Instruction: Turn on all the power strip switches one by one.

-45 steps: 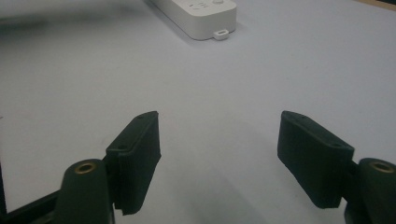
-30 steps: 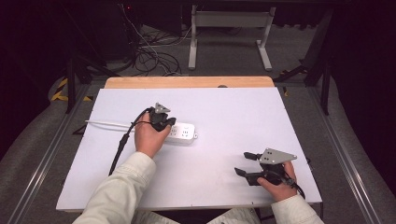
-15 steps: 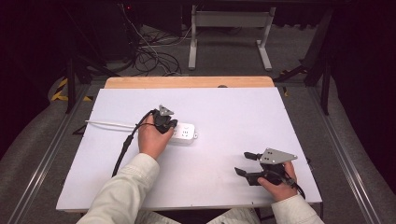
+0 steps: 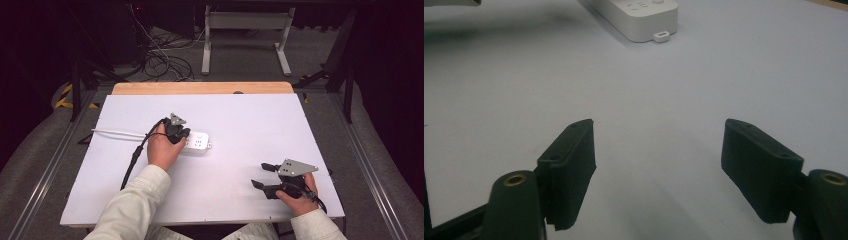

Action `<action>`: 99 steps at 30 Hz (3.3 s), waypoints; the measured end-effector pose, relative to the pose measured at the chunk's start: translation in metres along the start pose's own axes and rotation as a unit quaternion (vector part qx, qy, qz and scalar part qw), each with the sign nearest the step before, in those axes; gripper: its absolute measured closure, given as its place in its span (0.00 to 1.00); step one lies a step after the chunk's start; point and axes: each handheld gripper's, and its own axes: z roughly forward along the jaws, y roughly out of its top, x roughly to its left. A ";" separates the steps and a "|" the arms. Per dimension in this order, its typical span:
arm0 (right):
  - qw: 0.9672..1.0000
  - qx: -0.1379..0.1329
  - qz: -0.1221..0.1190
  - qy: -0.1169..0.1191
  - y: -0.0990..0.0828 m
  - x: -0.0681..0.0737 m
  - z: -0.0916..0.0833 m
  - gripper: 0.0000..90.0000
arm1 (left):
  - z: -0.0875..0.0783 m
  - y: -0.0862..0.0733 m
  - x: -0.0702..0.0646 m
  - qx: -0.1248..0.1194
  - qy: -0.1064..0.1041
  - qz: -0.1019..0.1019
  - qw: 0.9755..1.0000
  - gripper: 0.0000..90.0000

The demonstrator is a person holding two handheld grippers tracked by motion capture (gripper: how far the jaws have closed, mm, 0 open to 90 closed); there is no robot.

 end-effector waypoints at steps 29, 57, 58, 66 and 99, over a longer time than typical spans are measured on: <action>1.000 0.004 -0.002 0.003 0.000 0.001 0.001 0.34 | 0.003 0.003 -0.002 0.015 0.008 0.014 1.000 1.00; 1.000 0.003 0.001 0.003 -0.001 -0.001 0.001 0.34 | 0.014 0.011 -0.029 -0.015 -0.025 0.014 0.999 1.00; 1.000 0.003 0.001 0.003 -0.001 -0.001 0.001 0.34 | 0.014 0.011 -0.029 -0.016 -0.023 0.012 1.000 1.00; 1.000 0.004 0.001 0.001 -0.001 -0.001 0.001 0.34 | 0.015 0.011 -0.029 -0.018 -0.023 0.015 0.999 1.00; 1.000 0.008 -0.002 0.002 -0.001 0.000 0.003 0.34 | 0.015 0.011 -0.035 0.001 0.003 0.021 1.000 1.00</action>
